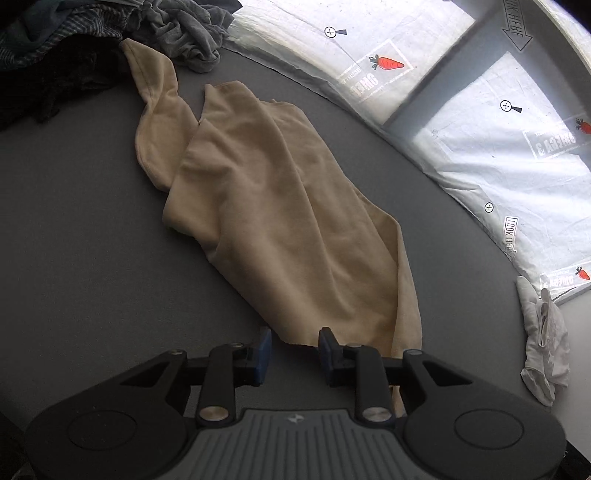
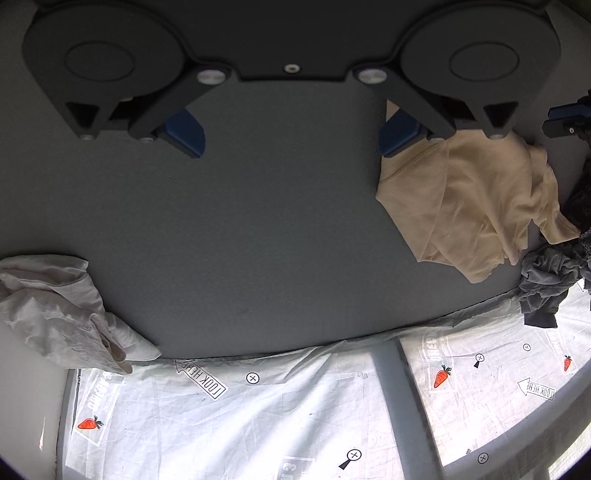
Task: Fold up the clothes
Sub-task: 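Pull the beige shirt out with the left tool and lay it on the table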
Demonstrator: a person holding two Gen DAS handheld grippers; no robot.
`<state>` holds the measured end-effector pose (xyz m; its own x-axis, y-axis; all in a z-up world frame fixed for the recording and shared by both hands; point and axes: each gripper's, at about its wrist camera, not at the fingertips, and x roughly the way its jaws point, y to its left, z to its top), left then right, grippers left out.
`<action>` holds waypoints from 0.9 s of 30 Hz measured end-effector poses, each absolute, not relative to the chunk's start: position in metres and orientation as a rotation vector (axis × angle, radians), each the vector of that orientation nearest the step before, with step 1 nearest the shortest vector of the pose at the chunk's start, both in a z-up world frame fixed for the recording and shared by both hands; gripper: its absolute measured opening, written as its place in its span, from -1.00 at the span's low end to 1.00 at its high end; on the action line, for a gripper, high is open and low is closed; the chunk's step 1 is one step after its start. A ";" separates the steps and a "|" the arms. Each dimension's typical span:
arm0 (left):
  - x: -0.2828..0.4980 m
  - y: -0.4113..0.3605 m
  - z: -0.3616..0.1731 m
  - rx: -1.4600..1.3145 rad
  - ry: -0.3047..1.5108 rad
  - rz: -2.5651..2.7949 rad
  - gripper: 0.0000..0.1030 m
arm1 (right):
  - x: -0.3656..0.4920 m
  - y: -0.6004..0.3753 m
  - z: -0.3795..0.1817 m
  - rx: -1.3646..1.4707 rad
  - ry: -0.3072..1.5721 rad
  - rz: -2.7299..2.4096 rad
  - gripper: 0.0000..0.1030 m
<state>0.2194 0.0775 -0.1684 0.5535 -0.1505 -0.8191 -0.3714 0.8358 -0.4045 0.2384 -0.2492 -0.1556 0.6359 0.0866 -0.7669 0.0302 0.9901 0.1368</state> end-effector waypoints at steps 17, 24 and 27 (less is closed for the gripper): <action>0.276 0.179 -0.206 -0.585 1.040 0.196 -0.16 | 0.294 -0.161 -0.197 0.200 0.974 0.119 0.39; 0.328 0.203 -0.228 -0.523 1.084 0.173 -0.14 | 0.350 -0.139 -0.204 0.185 0.945 0.092 0.34; 0.340 0.210 -0.232 -0.503 1.083 0.171 -0.13 | 0.380 -0.125 -0.211 0.129 0.941 0.095 0.16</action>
<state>0.3398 0.2105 -0.2321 0.4683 -0.1084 -0.8769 -0.3735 0.8752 -0.3076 0.3803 -0.1249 -0.2106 0.5857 0.1375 -0.7988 -0.0251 0.9881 0.1517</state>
